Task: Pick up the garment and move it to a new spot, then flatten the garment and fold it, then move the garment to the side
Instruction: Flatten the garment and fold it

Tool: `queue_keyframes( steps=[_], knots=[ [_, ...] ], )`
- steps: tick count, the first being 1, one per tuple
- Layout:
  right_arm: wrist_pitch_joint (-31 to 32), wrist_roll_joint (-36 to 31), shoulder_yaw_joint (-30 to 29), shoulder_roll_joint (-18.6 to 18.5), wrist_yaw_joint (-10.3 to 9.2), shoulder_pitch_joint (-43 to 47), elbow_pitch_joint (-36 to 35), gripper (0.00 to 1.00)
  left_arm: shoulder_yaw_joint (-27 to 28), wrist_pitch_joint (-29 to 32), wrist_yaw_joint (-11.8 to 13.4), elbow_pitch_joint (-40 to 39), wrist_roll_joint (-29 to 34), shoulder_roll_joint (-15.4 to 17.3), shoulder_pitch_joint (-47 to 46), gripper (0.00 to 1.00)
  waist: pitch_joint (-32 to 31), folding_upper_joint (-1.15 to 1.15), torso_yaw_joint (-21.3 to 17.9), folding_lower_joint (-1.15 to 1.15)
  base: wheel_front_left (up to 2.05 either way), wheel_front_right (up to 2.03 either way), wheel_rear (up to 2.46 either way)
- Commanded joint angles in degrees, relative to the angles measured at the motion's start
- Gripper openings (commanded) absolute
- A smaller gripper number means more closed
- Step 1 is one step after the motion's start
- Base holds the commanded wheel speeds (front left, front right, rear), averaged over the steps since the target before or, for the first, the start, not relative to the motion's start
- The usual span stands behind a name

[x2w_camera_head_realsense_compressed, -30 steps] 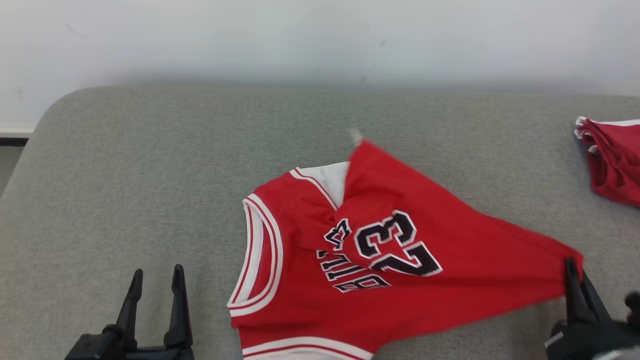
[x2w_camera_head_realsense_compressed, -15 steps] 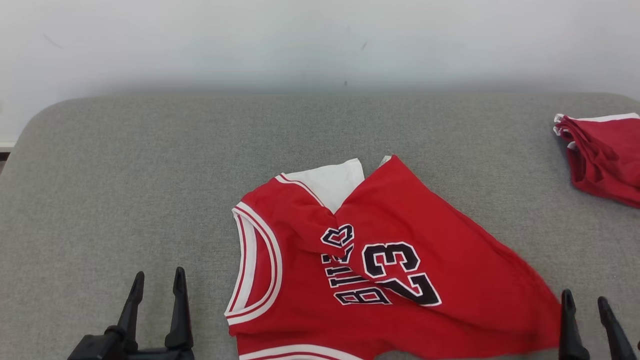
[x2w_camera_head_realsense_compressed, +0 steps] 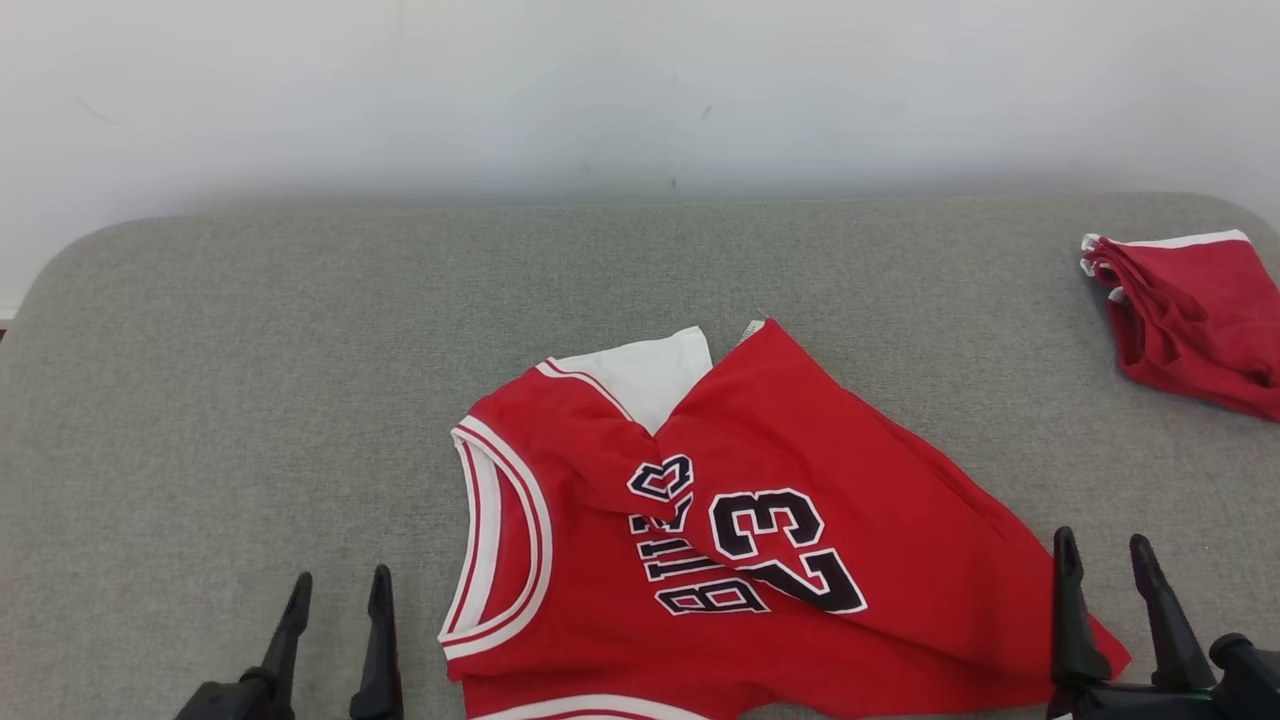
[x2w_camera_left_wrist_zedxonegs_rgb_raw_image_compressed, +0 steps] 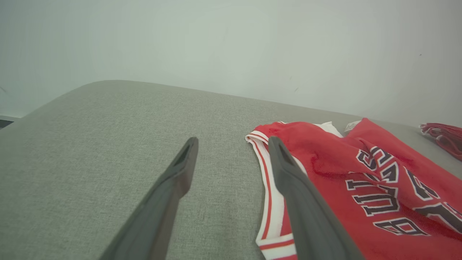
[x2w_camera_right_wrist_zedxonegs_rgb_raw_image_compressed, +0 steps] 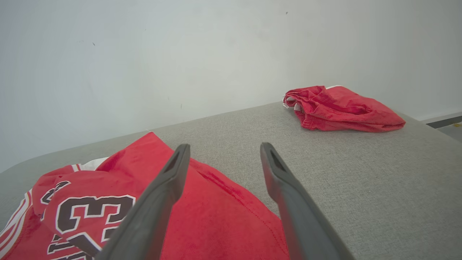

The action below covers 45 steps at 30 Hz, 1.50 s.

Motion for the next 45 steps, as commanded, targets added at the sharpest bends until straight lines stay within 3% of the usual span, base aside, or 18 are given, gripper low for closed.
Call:
queue_keyframes(
  steps=[1,21,22,23,28,41,42,43,45],
  knots=[
    [-0.45,-0.32,0.75,0.34,-0.12,-0.62,0.45,1.00,-0.69,-0.17,-0.06,1.61,0.01,0.78,-0.85,1.00,0.16,0.00,-0.45,0.00,0.00,0.00,0.00],
    [-1.74,-0.56,2.98,0.71,-0.12,-3.28,2.97,1.00,-12.29,3.26,-0.05,19.72,-5.39,4.36,-5.61,0.99,2.69,0.00,-3.90,0.00,0.00,0.00,0.00],
    [-1.69,-0.58,2.97,0.70,-0.12,-3.28,3.03,1.00,-12.71,3.25,-0.05,20.12,-5.58,4.50,-5.88,0.24,2.67,0.00,-4.01,0.00,0.00,0.00,0.00],
    [-1.71,-0.60,2.95,0.68,-0.12,-3.32,3.06,1.00,-13.25,3.35,-0.05,20.42,-5.86,4.65,-6.28,0.00,2.62,0.00,-4.12,0.00,0.00,0.00,0.00],
    [-1.80,-0.78,2.60,0.55,-0.12,-3.48,2.77,1.00,-13.39,2.22,-0.04,19.59,-6.26,6.35,-9.21,0.00,2.60,0.00,-4.30,0.00,0.00,0.00,0.00],
    [-1.82,-1.29,1.44,0.46,-0.12,-4.30,3.48,1.00,-6.68,1.07,1.50,19.12,-8.44,13.32,-16.29,0.00,3.53,0.00,-6.04,0.00,0.00,0.00,0.00],
    [-1.83,-1.33,1.45,0.50,-0.12,-4.28,3.56,1.00,-6.61,0.90,1.53,19.49,-8.40,13.53,-16.49,0.82,3.54,0.00,-6.12,0.00,0.00,0.00,0.00],
    [-1.83,-1.33,1.43,0.52,-0.12,-4.25,3.64,1.00,-6.48,0.79,1.60,19.87,-8.52,13.49,-16.48,1.00,3.52,0.00,-6.15,0.00,0.00,0.00,0.00],
    [-1.83,-1.35,1.29,0.59,-0.12,-3.96,3.77,1.00,-5.90,0.27,1.70,19.62,-8.57,13.21,-16.23,1.00,3.21,0.00,-5.99,0.00,0.00,0.00,0.00]
  ],
)
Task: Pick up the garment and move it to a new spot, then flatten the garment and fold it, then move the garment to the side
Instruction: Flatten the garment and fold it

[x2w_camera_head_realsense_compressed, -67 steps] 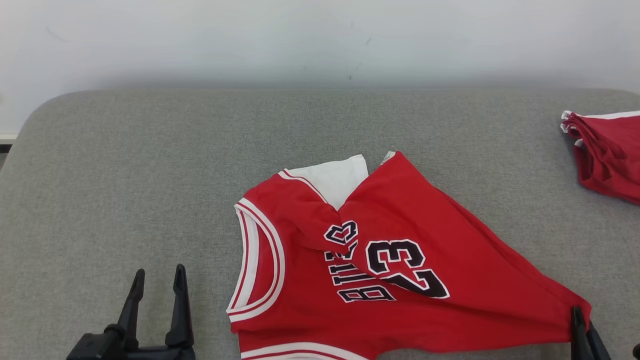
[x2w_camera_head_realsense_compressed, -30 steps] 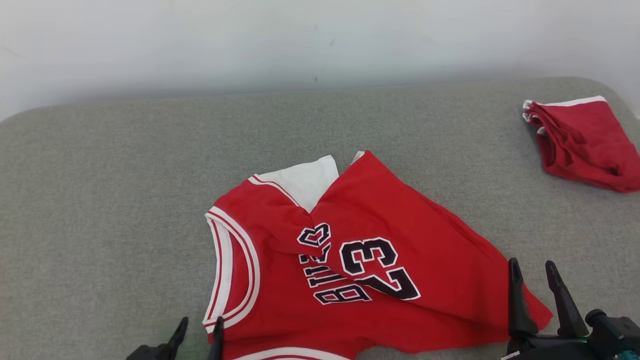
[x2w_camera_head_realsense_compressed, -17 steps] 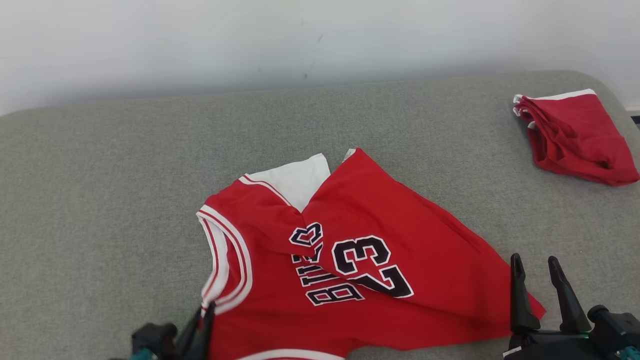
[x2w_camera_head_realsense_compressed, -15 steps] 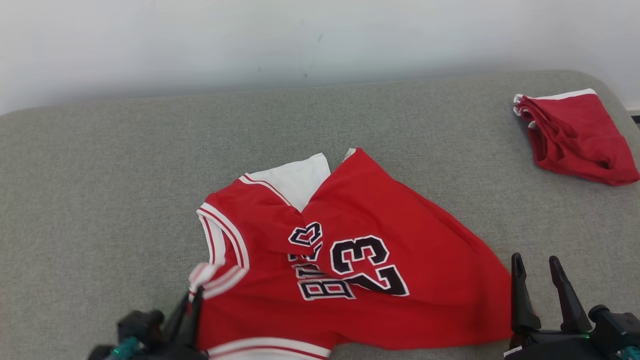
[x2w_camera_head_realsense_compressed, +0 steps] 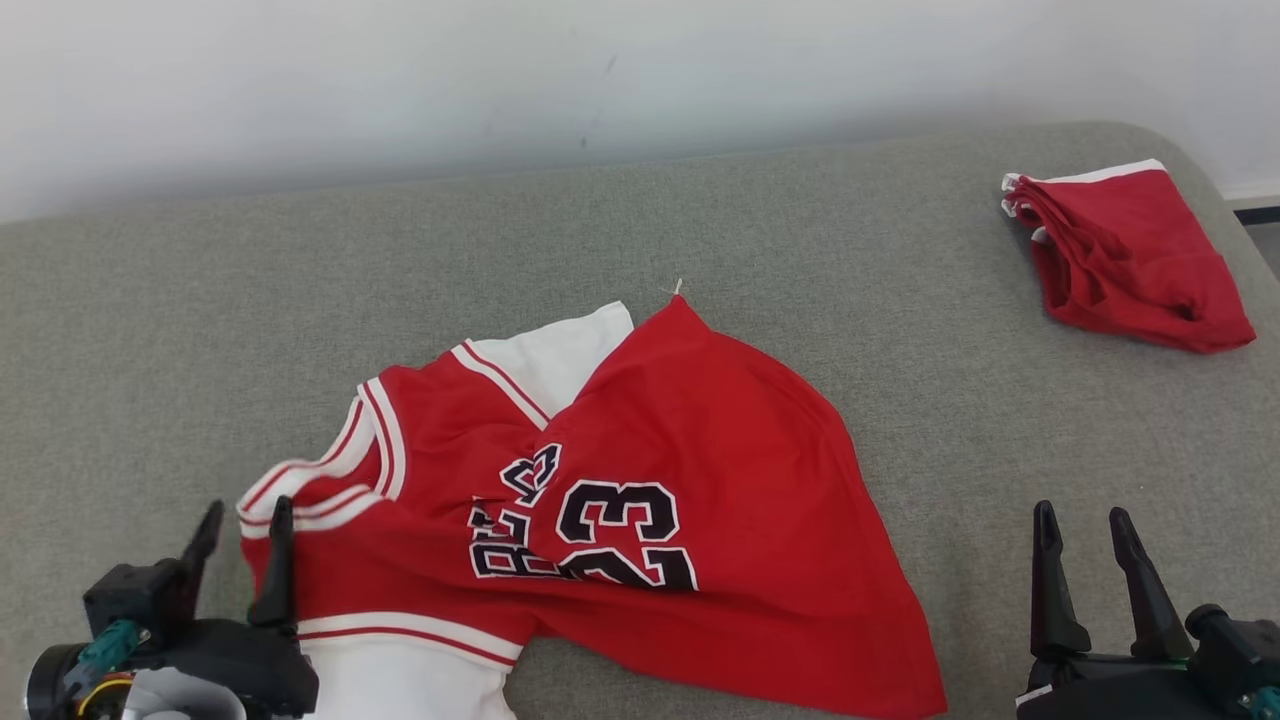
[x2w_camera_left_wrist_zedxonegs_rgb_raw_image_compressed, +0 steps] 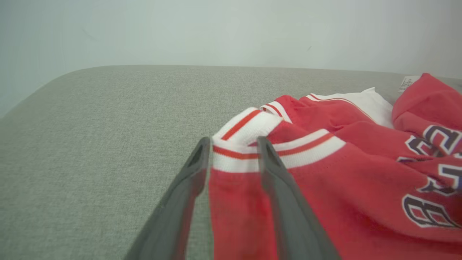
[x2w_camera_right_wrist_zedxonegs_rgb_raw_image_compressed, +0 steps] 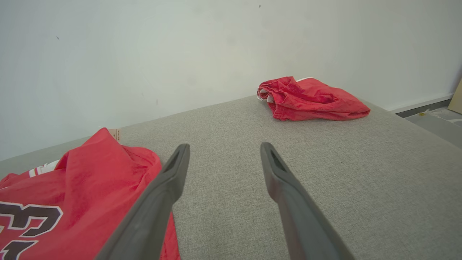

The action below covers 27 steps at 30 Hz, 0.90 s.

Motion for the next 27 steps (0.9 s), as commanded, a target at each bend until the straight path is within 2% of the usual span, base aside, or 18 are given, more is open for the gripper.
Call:
queue_keyframes(
  steps=[1,4,13,27],
  knots=[
    [-0.26,-0.43,-0.24,0.03,-0.12,0.42,0.15,1.00,0.65,-0.64,0.33,-0.84,-0.28,-0.25,0.12,1.00,-0.50,-0.01,0.35,-0.01,0.00,0.00,0.00],
    [-0.26,-0.42,-0.44,0.02,-0.12,0.96,0.20,1.00,1.24,-0.86,1.00,-2.92,0.44,-1.20,1.92,1.00,-1.27,-0.01,0.87,-0.01,0.00,0.00,0.00],
    [-0.27,0.23,0.05,-0.96,-0.12,2.59,-0.38,1.00,7.84,-0.92,2.37,-18.88,4.53,-5.79,11.96,1.00,-5.10,-0.01,3.84,-0.01,0.00,0.00,0.00],
    [-0.27,0.79,0.97,-1.89,-0.12,4.90,-0.45,1.00,13.41,-0.93,0.29,-28.44,9.20,-11.13,22.16,1.00,-7.68,-0.01,6.31,-0.01,0.00,0.00,0.00]
  ],
)
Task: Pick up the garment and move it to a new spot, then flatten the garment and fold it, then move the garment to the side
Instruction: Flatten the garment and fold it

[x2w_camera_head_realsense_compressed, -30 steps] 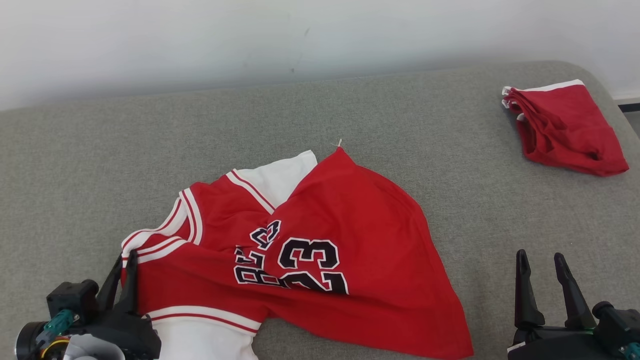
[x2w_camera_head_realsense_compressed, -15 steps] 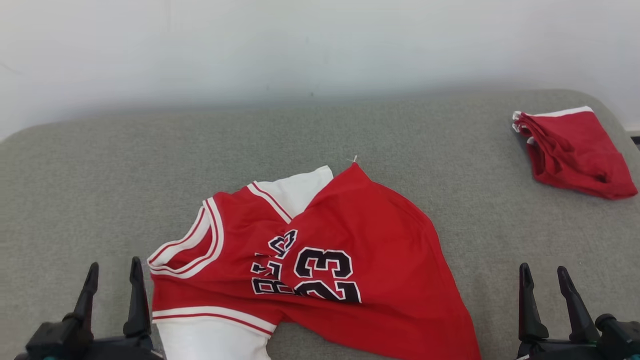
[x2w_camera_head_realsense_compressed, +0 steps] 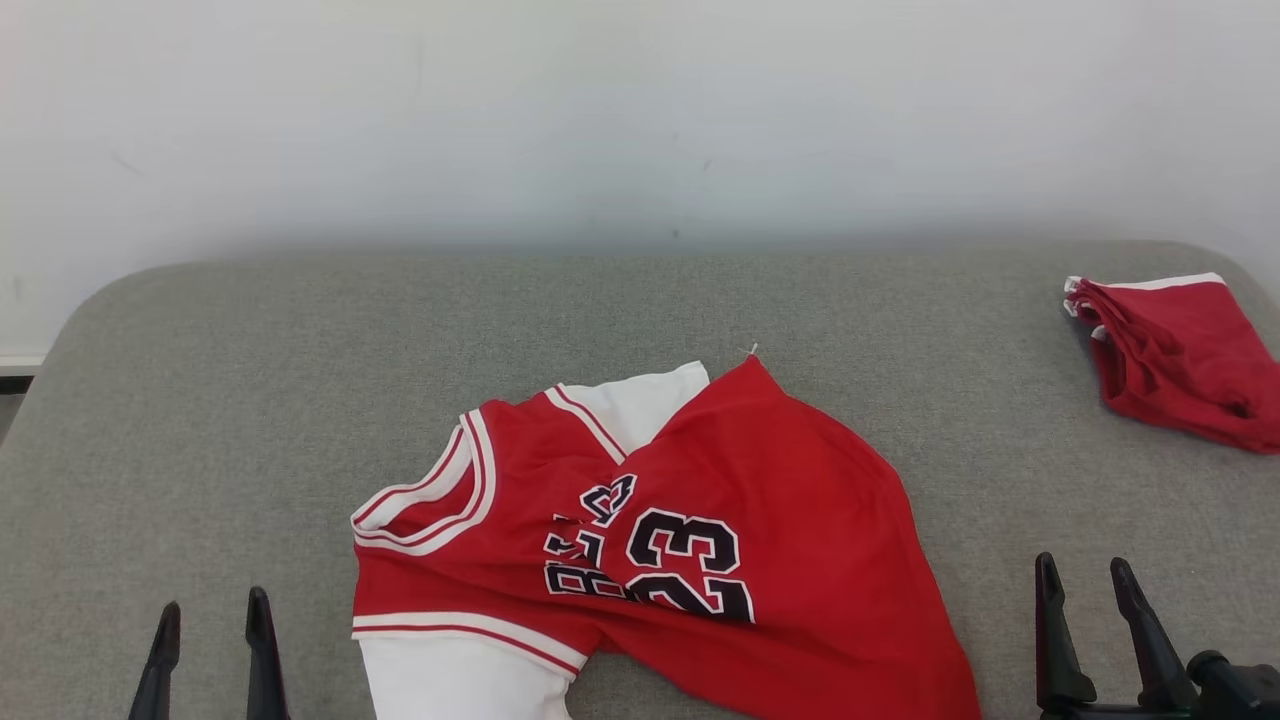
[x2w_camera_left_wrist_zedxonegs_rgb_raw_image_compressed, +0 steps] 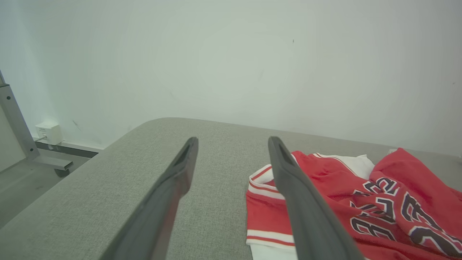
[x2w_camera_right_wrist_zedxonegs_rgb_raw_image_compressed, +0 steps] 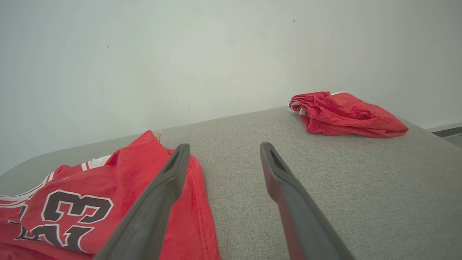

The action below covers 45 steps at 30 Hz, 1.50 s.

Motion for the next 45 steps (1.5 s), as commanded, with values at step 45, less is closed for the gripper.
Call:
queue_keyframes(
  steps=[45],
  knots=[
    [-0.21,1.86,11.08,-1.22,-0.12,1.11,20.18,1.00,-16.04,-0.17,-1.79,27.65,-9.23,1.52,-2.15,1.00,3.43,0.00,0.60,0.01,0.00,0.00,0.00]
  ],
)
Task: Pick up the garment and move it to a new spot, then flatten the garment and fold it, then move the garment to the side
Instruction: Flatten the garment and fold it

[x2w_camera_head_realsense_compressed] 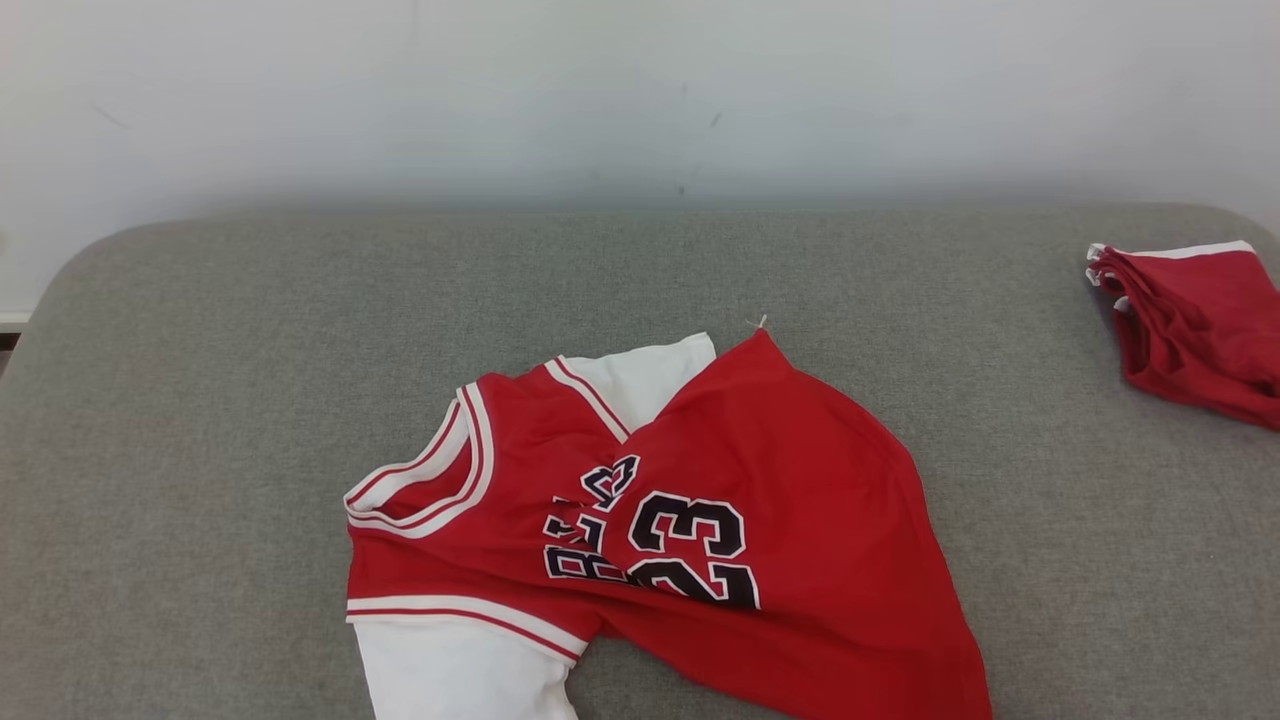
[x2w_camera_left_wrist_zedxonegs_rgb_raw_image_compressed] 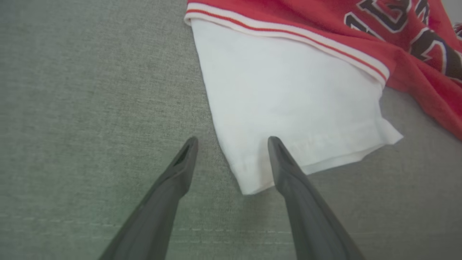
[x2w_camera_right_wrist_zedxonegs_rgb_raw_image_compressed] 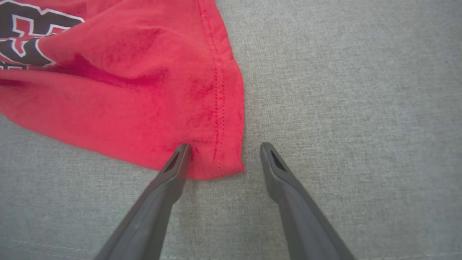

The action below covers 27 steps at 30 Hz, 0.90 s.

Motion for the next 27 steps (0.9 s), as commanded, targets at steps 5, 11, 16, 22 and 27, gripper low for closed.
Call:
queue_keyframes(
  steps=[5,11,16,22,27],
  knots=[
    [-0.23,0.46,0.50,0.19,-0.12,-0.70,0.56,1.00,-1.75,-0.14,0.08,2.85,-1.28,-1.04,-1.10,1.00,-0.50,0.00,-0.06,0.00,0.00,0.00,0.00],
    [-0.11,1.49,2.67,0.53,-0.12,-1.95,3.13,0.00,-6.05,0.02,0.01,6.61,-4.00,-1.07,-3.10,0.00,-1.27,0.00,0.05,0.00,0.00,0.00,0.00],
    [-0.16,2.93,3.84,-0.06,-0.12,-2.30,0.35,0.00,-5.76,-0.17,0.06,3.69,-6.39,-0.68,-3.95,0.00,-1.74,0.00,0.37,0.00,0.00,0.00,0.00],
    [-0.16,4.61,4.52,-0.90,-0.12,-3.27,-6.44,0.00,-2.57,-0.17,0.06,-5.49,-7.73,0.02,-4.28,0.00,-1.57,0.00,0.09,0.00,0.00,0.00,0.00],
    [-0.12,7.26,6.56,-2.69,-0.12,-7.58,-12.34,0.00,-0.52,-0.16,0.05,-13.28,-8.34,2.18,-8.29,0.00,-0.44,0.00,-0.83,0.00,0.00,0.00,0.00]
  ],
)
